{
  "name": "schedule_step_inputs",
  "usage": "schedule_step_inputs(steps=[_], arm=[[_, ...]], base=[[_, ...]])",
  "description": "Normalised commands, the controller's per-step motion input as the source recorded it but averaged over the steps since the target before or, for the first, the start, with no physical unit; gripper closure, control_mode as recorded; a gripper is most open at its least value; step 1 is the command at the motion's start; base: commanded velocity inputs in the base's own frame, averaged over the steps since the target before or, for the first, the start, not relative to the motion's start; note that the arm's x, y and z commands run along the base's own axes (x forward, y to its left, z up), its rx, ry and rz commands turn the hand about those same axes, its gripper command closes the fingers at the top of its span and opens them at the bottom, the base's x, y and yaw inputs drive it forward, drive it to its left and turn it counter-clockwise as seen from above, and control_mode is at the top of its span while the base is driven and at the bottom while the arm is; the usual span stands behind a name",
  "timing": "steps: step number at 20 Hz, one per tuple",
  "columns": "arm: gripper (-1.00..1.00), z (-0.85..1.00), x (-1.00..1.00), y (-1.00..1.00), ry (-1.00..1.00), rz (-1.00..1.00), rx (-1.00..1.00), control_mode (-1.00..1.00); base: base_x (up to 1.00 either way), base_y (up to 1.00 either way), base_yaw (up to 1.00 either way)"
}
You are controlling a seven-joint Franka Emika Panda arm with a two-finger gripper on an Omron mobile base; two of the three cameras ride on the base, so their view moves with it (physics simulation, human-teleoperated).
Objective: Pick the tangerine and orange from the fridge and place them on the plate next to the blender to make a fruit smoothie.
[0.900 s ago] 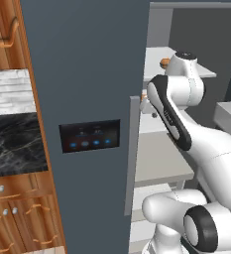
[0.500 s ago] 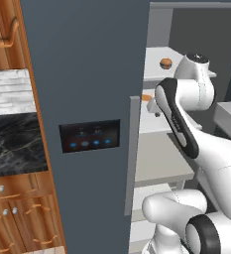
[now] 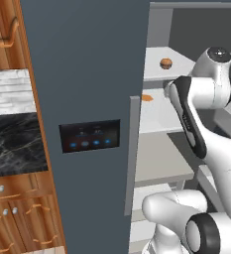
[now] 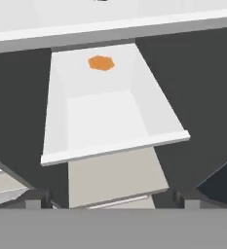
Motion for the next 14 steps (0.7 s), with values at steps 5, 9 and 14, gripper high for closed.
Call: schedule_step_inputs(steps=[5, 9, 14], arm=[[-1.00, 0.56, 0.86, -0.04, -0.09, -0.06, 0.08, -1.00], [-1.00, 0.31, 1.00, -0.23, -0.06, 0.00, 0.16, -1.00], [-1.00, 0.04, 0.41, -0.25, 0.00, 0.00, 0.01, -1.00]], base=[[0.00, 0.00, 0.00], [0.00, 0.00, 0.00], [0.00, 0.00, 0.00]])
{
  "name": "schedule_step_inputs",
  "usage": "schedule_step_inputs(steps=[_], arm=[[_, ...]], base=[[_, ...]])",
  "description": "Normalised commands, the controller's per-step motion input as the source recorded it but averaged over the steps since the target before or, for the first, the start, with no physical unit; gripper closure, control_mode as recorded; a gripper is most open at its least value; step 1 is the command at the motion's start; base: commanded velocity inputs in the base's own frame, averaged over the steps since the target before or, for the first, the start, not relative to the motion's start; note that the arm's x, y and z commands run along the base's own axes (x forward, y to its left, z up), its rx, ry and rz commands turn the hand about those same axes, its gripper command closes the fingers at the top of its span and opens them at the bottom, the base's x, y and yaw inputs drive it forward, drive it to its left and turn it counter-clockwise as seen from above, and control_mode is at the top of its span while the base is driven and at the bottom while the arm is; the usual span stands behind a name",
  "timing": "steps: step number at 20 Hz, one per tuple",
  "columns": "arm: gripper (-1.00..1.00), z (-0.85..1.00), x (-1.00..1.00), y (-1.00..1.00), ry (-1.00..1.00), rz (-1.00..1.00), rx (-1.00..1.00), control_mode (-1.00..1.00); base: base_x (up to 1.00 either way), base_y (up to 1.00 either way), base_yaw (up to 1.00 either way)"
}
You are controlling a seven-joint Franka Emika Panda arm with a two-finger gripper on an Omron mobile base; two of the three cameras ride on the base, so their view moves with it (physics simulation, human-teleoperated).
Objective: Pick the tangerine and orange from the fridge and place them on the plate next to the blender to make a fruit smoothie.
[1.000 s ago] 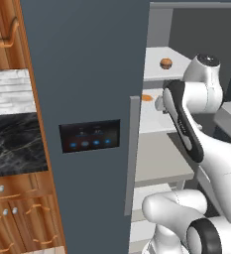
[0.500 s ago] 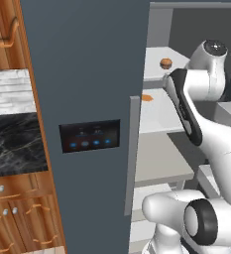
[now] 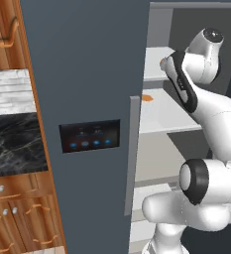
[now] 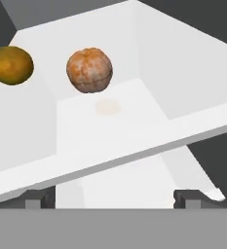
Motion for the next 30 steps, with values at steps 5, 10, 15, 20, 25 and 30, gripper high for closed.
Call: schedule_step_inputs(steps=[5, 10, 15, 20, 25, 30], arm=[[-1.00, 0.00, 0.25, -0.03, -0.16, 0.02, 0.00, -1.00], [-1.00, 0.00, 0.05, 0.00, -0.14, 0.04, 0.00, -1.00], [-1.00, 0.00, 0.57, 0.00, 0.07, 0.00, 0.00, -1.00], [-1.00, 0.00, 0.53, 0.00, 0.05, 0.00, 0.00, -1.00], [-1.00, 0.00, 0.42, -0.01, 0.00, 0.01, 0.00, -1.00], [-1.00, 0.00, 0.39, -0.04, 0.00, 0.01, 0.00, -1.00]], base=[[0.00, 0.00, 0.00], [0.00, 0.00, 0.00], [0.00, 0.00, 0.00], [0.00, 0.00, 0.00], [0.00, 0.00, 0.00], [0.00, 0.00, 0.00]])
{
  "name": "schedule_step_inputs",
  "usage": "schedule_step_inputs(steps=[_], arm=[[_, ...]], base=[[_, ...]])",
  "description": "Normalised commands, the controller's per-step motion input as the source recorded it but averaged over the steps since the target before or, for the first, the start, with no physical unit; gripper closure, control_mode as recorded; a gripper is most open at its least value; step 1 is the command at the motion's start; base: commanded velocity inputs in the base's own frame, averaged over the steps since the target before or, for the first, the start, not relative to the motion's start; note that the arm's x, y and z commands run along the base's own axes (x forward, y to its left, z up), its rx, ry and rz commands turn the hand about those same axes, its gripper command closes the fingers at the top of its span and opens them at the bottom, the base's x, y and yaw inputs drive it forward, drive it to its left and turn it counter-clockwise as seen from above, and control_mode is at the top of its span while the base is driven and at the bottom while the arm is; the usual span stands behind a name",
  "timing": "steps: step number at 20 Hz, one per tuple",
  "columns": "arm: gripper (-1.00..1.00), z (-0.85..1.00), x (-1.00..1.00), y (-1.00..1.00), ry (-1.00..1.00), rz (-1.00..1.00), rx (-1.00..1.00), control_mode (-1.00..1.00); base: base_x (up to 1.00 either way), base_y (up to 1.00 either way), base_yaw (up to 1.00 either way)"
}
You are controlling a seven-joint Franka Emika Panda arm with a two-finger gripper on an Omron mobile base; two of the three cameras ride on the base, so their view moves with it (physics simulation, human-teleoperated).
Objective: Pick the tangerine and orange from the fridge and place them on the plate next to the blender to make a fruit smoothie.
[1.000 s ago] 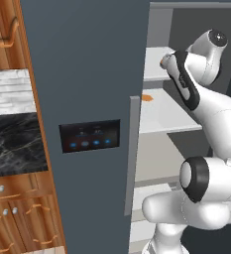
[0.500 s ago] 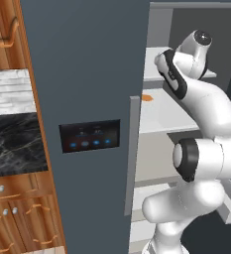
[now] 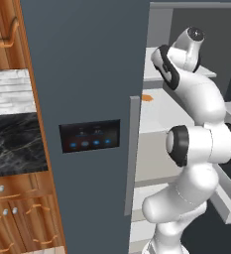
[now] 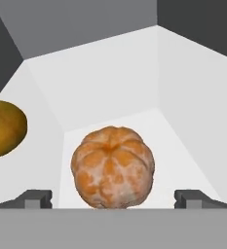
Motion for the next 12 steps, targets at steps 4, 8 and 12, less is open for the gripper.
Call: schedule_step_inputs(steps=[4, 8, 12], arm=[[-1.00, -0.03, 0.35, -0.07, 0.00, 0.02, 0.00, -1.00], [1.00, -0.06, 0.34, -0.06, 0.00, 0.01, 0.00, -1.00], [1.00, -0.12, 0.01, 0.00, 0.00, 0.01, -0.01, -1.00]], base=[[0.00, 0.00, 0.00], [0.00, 0.00, 0.00], [0.00, 0.00, 0.00]])
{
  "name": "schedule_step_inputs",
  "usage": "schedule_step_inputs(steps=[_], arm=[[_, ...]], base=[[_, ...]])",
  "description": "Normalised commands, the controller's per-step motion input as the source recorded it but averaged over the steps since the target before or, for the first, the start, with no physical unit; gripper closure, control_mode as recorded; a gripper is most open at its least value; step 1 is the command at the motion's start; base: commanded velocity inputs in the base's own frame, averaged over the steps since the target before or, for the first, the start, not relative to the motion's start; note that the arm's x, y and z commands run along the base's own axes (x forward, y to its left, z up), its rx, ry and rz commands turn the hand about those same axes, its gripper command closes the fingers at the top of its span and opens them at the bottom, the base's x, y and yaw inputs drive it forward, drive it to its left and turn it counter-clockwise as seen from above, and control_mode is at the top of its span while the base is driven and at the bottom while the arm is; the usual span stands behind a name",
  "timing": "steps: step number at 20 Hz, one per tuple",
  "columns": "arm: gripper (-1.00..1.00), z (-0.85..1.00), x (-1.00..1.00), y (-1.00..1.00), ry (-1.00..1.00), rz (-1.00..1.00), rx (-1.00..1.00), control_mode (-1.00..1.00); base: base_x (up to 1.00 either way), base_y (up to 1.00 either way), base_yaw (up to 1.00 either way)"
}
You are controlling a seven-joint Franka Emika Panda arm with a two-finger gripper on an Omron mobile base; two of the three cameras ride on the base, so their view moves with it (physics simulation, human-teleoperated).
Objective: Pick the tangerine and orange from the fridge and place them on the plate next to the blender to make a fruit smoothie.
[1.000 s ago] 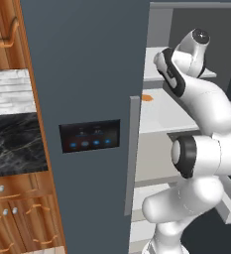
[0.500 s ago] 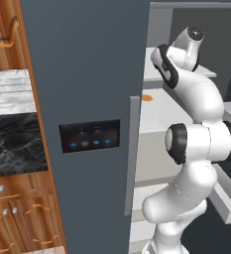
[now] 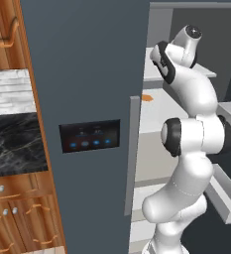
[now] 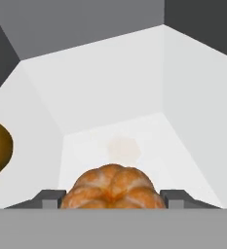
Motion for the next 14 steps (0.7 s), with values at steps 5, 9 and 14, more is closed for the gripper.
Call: schedule_step_inputs(steps=[5, 9, 14], arm=[[1.00, 0.00, -0.23, 0.00, -0.01, 0.00, 0.00, -1.00], [1.00, -0.01, -0.80, 0.00, -0.16, 0.00, 0.00, -1.00], [1.00, 0.13, -0.98, 0.00, -0.36, 0.00, 0.00, -1.00]], base=[[0.00, 0.00, 0.00], [0.00, 0.00, 0.00], [0.00, 0.00, 0.00]])
